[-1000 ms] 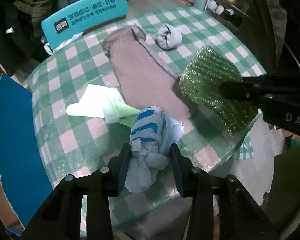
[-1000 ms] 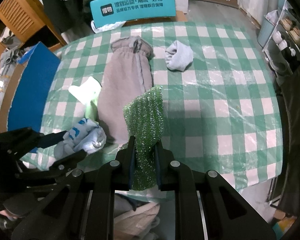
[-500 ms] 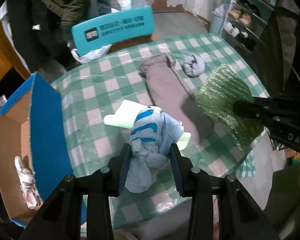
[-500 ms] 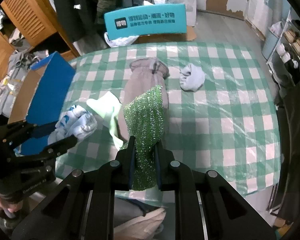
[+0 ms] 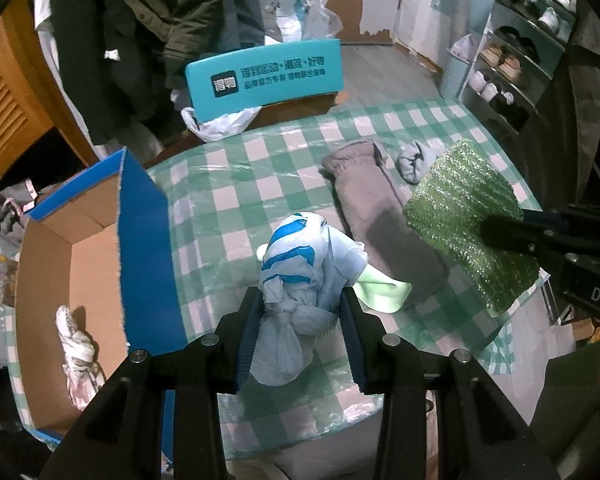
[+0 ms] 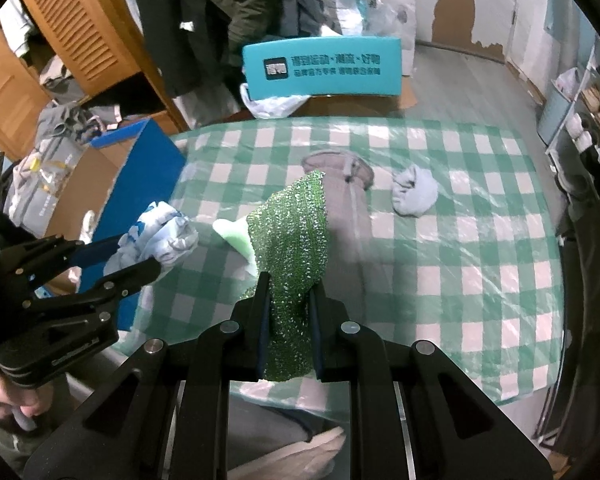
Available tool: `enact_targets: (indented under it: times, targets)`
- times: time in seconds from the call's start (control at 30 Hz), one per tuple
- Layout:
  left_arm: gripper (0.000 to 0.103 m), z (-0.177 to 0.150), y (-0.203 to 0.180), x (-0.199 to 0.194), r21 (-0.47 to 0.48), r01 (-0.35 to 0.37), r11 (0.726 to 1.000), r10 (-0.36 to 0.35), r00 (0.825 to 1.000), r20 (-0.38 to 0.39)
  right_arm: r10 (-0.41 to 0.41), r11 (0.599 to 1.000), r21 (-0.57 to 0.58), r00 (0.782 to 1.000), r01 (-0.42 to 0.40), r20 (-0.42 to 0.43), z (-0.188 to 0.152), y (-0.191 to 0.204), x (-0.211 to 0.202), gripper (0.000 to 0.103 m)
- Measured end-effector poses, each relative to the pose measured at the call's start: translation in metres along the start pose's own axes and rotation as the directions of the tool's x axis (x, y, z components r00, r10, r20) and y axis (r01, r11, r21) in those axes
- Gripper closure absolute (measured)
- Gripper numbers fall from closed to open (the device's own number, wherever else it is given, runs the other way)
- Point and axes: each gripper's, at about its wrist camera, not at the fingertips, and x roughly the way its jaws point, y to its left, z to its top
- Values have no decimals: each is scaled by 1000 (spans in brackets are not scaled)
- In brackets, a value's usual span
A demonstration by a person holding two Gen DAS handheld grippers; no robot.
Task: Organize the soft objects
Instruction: 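Carry the striped sock with left tool toward the box while right tool carries the scrubber, then lower the striped sock and scrubber pad into the box with both tools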
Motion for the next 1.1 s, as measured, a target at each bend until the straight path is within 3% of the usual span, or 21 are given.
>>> enact_targets:
  times: [1.1]
  targets:
    - [63,-10,85,-45,-143,-60,988,72,994,82,95,986,-140,995,-91,22,37,100,3,88]
